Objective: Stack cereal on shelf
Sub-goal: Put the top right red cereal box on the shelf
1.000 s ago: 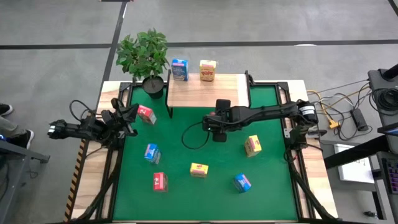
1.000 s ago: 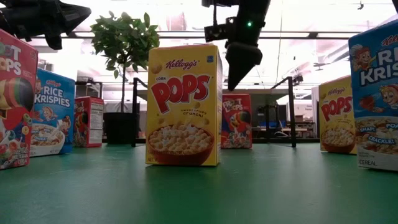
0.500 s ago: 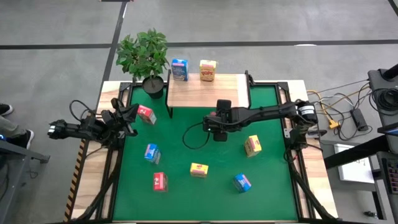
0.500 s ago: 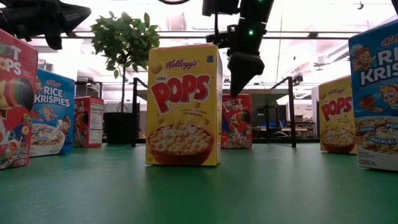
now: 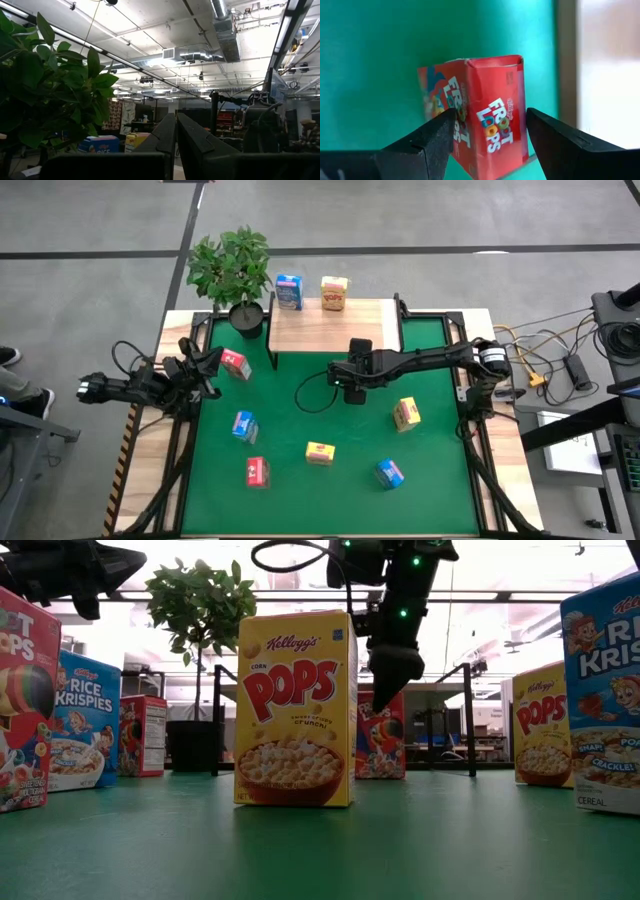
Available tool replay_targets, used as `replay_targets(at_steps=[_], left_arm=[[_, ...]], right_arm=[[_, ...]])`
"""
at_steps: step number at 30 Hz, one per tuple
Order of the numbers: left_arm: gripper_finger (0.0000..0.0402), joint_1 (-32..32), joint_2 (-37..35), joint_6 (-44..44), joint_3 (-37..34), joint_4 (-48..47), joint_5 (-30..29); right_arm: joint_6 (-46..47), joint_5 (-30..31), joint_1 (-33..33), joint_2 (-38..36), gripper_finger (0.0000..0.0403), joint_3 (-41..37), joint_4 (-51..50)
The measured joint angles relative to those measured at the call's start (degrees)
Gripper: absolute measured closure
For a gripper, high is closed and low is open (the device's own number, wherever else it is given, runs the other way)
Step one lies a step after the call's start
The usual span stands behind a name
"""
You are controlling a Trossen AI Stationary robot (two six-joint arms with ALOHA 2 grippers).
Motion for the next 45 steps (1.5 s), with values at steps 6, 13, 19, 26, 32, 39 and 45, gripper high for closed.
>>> replay_targets(at_steps=[6, 13, 19, 26, 32, 39, 45], left_arm=[[0.0402, 0.0, 0.0, 0.0, 0.0, 0.0, 0.0], [0.0402, 0.0, 0.0, 0.0, 0.0, 0.0, 0.0], [0.0402, 0.0, 0.0, 0.0, 0.0, 0.0, 0.0], [0.0402, 0.0, 0.0, 0.0, 0.0, 0.0, 0.0], [0.0402, 0.0, 0.0, 0.0, 0.0, 0.0, 0.0], [0.0402, 0.0, 0.0, 0.0, 0.0, 0.0, 0.0], [0.0402, 0.0, 0.0, 0.0, 0.0, 0.0, 0.0]], right_arm=[[0.4, -9.0, -0.3, 0.0, 0.017, 0.0, 0.2], [0.9, -8.5, -0.3, 0.0, 0.0176, 0.0, 0.4], [0.9, -8.0, -0.4, 0.0, 0.0219, 0.0, 0.4], [1.3, -8.6, -0.4, 0.0, 0.0255, 0.4, -0.6], [2.2, -14.6, -0.3, -0.3, 0.0254, 7.1, -7.6], [1.7, -17.6, -0.3, -0.3, 0.0253, 21.4, -21.5], [-3.9, -17.0, -1.7, -0.4, 0.0255, 34.0, -31.2]])
